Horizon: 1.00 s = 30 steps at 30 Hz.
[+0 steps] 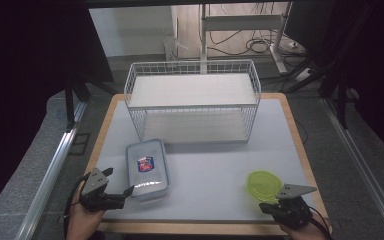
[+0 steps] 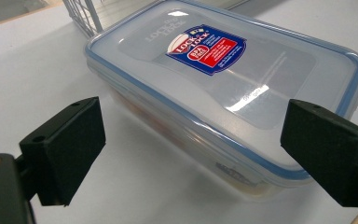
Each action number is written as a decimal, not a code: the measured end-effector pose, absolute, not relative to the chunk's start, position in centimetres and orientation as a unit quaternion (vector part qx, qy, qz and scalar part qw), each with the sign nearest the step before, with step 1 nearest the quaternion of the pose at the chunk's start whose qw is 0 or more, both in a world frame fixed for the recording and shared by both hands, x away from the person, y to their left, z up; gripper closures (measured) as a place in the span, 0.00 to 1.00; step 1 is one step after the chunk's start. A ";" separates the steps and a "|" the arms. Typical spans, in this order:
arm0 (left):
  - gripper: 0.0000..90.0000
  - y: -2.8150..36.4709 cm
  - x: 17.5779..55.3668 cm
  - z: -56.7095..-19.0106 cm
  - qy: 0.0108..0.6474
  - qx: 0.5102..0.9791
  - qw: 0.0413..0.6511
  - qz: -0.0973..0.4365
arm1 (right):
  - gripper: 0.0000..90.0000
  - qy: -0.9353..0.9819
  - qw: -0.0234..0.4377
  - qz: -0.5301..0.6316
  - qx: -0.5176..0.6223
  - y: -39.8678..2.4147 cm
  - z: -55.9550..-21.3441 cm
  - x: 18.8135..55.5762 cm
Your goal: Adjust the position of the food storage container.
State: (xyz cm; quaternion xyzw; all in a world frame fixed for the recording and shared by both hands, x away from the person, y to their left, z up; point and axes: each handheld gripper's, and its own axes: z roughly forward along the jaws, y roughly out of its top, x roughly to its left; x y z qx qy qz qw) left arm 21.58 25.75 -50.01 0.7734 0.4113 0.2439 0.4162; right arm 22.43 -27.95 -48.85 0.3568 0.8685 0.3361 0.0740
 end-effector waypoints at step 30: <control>0.07 25.7 21.7 -50.2 0.410 0.776 0.415 0.241 | 1.00 0.859 0.079 0.306 0.402 -29.2 -51.0 27.3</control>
